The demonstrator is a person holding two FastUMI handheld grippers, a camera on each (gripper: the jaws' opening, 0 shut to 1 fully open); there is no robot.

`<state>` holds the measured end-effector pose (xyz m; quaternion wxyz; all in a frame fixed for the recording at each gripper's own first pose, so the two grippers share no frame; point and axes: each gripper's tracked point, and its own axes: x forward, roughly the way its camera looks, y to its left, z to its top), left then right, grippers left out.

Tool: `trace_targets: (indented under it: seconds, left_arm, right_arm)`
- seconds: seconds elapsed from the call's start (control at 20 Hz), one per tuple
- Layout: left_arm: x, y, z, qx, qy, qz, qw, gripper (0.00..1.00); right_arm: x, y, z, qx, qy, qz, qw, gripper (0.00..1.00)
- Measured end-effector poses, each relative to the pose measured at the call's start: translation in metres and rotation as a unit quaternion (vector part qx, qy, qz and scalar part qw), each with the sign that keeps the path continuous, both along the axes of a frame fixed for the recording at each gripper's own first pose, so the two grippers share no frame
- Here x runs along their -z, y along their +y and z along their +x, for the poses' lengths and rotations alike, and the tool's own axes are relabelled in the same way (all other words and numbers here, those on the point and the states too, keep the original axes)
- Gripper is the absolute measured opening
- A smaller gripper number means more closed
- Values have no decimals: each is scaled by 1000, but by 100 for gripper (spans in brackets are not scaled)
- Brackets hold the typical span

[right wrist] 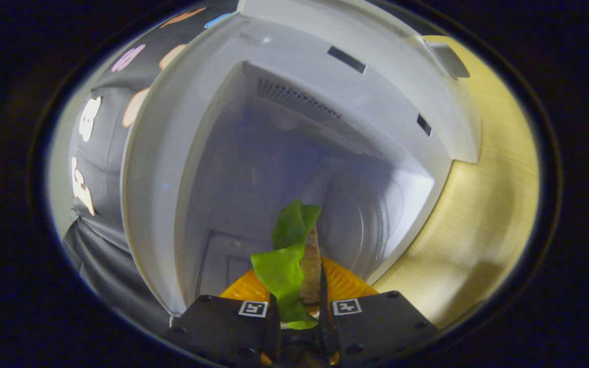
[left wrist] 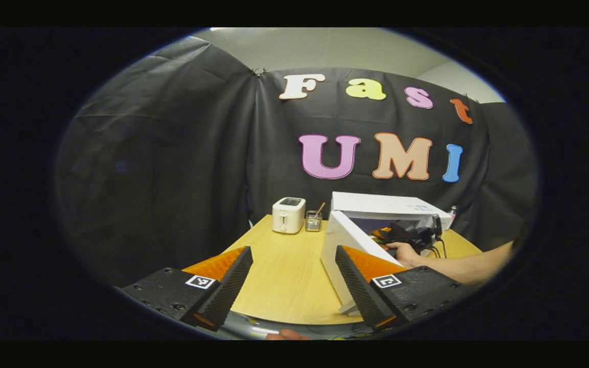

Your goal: Open the microwave oven with the left hand, put the food in, and close the microwave oven.

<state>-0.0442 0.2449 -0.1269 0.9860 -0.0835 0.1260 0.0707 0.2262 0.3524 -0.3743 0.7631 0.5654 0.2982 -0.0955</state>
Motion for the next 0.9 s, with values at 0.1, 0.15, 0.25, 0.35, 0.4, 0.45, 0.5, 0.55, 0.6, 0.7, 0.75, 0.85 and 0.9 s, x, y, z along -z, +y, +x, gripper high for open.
trace_targets:
  seconds: [0.1,0.15,0.25,0.35,0.4,0.45,0.5,0.55,0.6,0.7,0.75,0.85,0.9]
  left_arm:
    - [1,2,3,0,2,1,1000,94]
    - [3,1,3,2,4,2,1000,94]
    - [5,5,5,-1,7,2,1000,96]
    - [7,8,7,-4,11,1,1000,96]
    - [6,9,7,-5,11,0,1000,96]
    - [6,11,7,-6,10,-1,1000,97]
    - [7,12,7,-6,13,0,1000,96]
    - [8,13,8,-5,14,1,1000,94]
    - [8,12,9,-3,16,2,1000,95]
    - [7,10,11,2,13,1,1000,96]
    - [8,8,13,5,14,0,1000,94]
    - [10,11,13,3,11,-2,1000,96]
    - [11,11,13,0,12,-3,1000,94]
  right_arm:
    - [5,2,8,-5,-13,-24,1000,31]
    - [5,5,10,-11,-20,-37,999,31]
    - [7,6,16,-10,-30,-53,998,24]
    - [10,6,20,-3,-32,-58,998,31]
    - [15,7,24,-3,-32,-58,998,34]
    - [23,9,23,-4,-17,-59,998,37]
    - [31,9,21,-6,-2,-67,998,40]
    - [30,1,21,-3,-2,-82,997,43]
    - [32,-3,23,-4,-1,-109,994,48]
    - [31,-8,21,-33,-6,-183,983,65]
    - [31,-6,20,-55,-9,-212,976,67]
    - [29,-6,20,-78,-13,-246,966,83]
    - [29,-13,20,-80,-12,-269,960,90]
